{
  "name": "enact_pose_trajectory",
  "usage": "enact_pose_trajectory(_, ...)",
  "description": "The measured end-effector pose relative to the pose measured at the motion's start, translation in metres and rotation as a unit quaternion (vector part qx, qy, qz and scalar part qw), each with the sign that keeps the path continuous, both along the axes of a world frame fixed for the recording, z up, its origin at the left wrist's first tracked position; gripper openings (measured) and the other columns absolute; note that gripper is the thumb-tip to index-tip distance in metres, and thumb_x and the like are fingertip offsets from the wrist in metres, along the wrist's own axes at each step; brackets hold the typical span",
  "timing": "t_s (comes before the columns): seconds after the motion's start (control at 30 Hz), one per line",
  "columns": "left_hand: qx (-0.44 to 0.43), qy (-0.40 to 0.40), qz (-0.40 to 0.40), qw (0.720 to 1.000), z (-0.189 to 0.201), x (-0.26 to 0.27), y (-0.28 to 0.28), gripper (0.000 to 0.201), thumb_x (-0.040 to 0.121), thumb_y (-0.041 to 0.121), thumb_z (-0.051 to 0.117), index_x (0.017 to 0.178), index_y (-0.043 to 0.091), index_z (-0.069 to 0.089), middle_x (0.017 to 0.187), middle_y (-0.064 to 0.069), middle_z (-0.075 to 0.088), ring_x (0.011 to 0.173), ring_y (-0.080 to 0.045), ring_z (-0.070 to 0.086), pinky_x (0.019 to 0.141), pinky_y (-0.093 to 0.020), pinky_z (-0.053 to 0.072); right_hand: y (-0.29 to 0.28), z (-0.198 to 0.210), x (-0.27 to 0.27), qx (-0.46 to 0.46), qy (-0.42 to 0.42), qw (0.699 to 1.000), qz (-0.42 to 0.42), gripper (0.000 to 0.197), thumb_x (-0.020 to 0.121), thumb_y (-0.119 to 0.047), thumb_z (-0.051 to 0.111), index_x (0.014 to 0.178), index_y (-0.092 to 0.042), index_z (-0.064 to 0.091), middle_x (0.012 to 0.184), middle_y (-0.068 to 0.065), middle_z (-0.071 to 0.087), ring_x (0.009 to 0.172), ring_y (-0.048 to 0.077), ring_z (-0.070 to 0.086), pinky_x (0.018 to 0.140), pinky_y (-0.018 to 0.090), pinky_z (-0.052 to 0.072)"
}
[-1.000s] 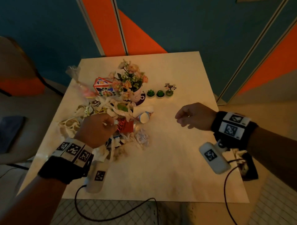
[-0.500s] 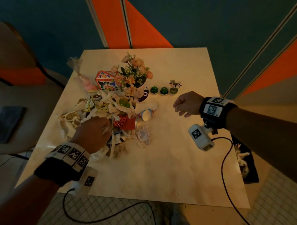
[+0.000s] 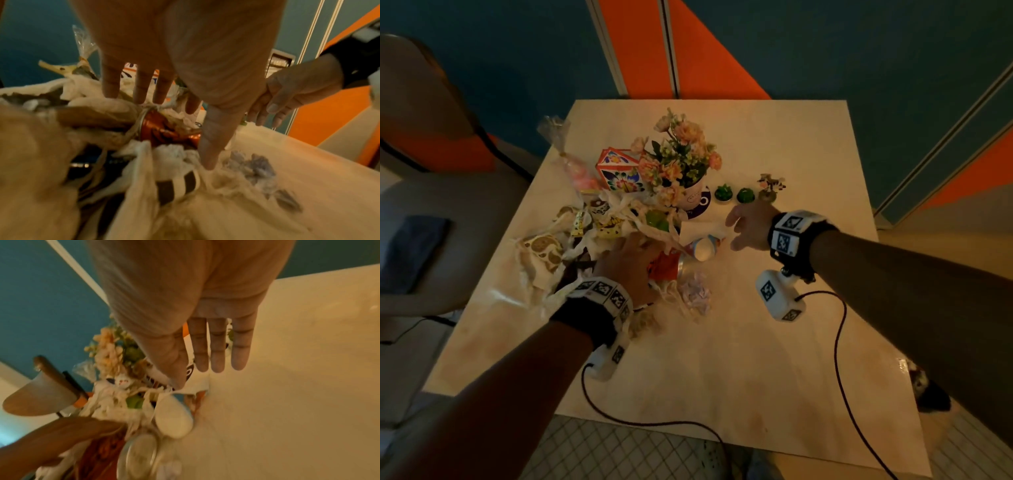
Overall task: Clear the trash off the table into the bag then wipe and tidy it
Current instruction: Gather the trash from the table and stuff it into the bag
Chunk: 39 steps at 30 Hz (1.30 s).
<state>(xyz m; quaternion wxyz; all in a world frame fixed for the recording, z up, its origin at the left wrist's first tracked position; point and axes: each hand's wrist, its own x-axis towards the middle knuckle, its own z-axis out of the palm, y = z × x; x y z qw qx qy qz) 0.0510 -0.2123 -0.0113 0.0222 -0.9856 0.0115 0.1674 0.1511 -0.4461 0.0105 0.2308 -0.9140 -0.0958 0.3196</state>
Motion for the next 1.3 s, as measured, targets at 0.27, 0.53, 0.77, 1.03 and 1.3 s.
enact_pose_trajectory(0.27, 0.021, -0.056, 0.033, 0.998, -0.028, 0.003, -0.012, 0.075, 0.072, 0.058, 0.059, 0.135, 0.027, 0.034, 0.134, -0.005, 0.041, 0.125, -0.033, 0.037, 0.100, -0.049, 0.035, 0.047, -0.043, -0.011, -0.076, -0.058, 0.982, 0.164, 0.091, 0.072, -0.034, 0.081, 0.147, -0.034, 0.028, 0.156, 0.006, 0.020, 0.142, 0.035, 0.022, 0.110, 0.050, 0.034)
enact_pose_trajectory(0.53, 0.010, -0.089, 0.014, 0.996, -0.037, -0.004, -0.006, 0.046, 0.088, 0.040, 0.049, 0.132, 0.027, 0.045, 0.129, -0.004, 0.052, 0.127, -0.030, 0.038, 0.111, -0.050, 0.022, 0.064, -0.053, -0.024, -0.083, -0.105, 0.973, 0.189, 0.050, 0.088, -0.028, 0.059, 0.136, -0.027, 0.043, 0.142, 0.006, 0.034, 0.131, 0.035, 0.031, 0.101, 0.049, 0.036)
enact_pose_trajectory(0.77, -0.099, -0.112, 0.037, 0.988, -0.029, -0.014, 0.011, 0.039, 0.090, 0.028, 0.050, 0.128, 0.026, 0.053, 0.132, 0.002, 0.055, 0.133, -0.022, 0.036, 0.116, -0.048, 0.010, 0.060, -0.055, -0.024, -0.114, -0.110, 0.974, 0.160, 0.027, 0.092, -0.028, 0.053, 0.117, -0.019, 0.054, 0.131, 0.010, 0.038, 0.119, 0.037, 0.037, 0.093, 0.043, 0.039)
enact_pose_trajectory(1.03, -0.293, -0.210, 0.183, 0.915, 0.011, -0.022, 0.023, 0.026, 0.090, 0.017, 0.054, 0.115, 0.013, 0.063, 0.097, -0.011, 0.067, 0.087, -0.030, 0.061, 0.075, -0.033, 0.047, 0.061, -0.044, -0.065, -0.112, -0.103, 0.971, 0.185, 0.062, 0.073, -0.061, 0.066, 0.112, -0.015, 0.054, 0.121, 0.009, 0.040, 0.103, 0.029, 0.043, 0.085, 0.038, 0.045)
enact_pose_trajectory(1.3, -0.377, -0.210, 0.246, 0.868, 0.009, -0.032, 0.028, 0.014, 0.089, 0.020, 0.056, 0.095, 0.013, 0.066, 0.072, -0.005, 0.066, 0.064, -0.018, 0.063, 0.067, -0.037, 0.056, 0.073, -0.059, -0.077, -0.123, -0.092, 0.974, 0.168, 0.048, 0.086, -0.037, 0.060, 0.128, -0.017, 0.046, 0.133, 0.012, 0.032, 0.113, 0.035, 0.037, 0.085, 0.044, 0.046)
